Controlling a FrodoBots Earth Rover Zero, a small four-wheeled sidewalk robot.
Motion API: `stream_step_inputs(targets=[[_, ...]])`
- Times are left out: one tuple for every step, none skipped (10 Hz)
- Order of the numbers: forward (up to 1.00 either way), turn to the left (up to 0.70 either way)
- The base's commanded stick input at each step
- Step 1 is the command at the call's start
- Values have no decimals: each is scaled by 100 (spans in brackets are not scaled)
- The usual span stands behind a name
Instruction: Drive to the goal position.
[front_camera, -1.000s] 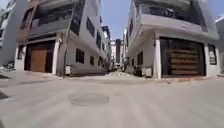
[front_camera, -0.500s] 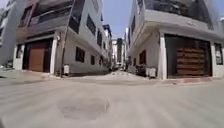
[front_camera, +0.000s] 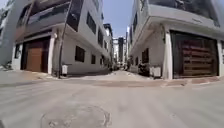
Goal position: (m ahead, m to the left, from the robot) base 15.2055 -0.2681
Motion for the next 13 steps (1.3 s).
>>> stream_step_inputs(targets=[[85,-34],[85,-23],[85,0],[85,0],[85,0],[85,0],[85,0],[85,0],[85,0],[85,0],[85,0],[85,0],[85,0]])
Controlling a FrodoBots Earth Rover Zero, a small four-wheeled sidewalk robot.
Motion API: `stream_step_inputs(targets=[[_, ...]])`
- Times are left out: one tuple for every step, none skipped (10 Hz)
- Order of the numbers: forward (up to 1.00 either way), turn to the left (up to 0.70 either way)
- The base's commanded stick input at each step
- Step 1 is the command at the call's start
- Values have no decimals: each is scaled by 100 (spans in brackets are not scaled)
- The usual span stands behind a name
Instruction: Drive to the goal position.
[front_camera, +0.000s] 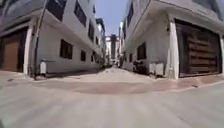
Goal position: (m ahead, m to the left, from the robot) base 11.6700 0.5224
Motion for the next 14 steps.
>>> stream_step_inputs(targets=[[85,0],[85,0],[85,0],[85,0],[85,0],[85,0],[85,0],[85,0],[85,0],[85,0],[85,0],[85,0],[85,0],[85,0]])
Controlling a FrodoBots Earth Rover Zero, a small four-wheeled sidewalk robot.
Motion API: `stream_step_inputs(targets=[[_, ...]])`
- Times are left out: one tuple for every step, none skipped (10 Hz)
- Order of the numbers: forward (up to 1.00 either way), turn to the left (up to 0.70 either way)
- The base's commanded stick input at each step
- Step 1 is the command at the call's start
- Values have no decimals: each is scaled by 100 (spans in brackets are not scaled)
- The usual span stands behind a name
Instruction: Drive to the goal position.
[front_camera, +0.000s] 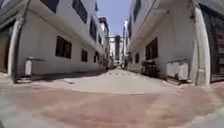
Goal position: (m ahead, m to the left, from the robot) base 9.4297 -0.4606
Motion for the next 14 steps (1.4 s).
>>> stream_step_inputs(targets=[[85,0],[85,0],[85,0],[85,0],[85,0],[85,-13],[85,-33],[85,-34],[85,-21],[85,-1],[85,0],[85,0],[85,0],[85,0]])
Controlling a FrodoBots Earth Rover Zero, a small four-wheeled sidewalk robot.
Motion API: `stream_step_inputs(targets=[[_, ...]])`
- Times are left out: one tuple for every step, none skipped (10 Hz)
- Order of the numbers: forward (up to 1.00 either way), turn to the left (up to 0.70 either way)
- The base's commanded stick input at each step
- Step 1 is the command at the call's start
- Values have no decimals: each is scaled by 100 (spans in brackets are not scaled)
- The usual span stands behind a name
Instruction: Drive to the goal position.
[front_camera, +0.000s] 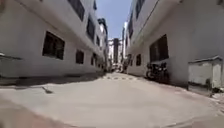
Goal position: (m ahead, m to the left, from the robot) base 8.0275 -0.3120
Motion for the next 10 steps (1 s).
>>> stream_step_inputs(targets=[[85,0],[85,0],[85,0],[85,0],[85,0],[85,0],[85,0],[85,0],[85,0],[85,0]])
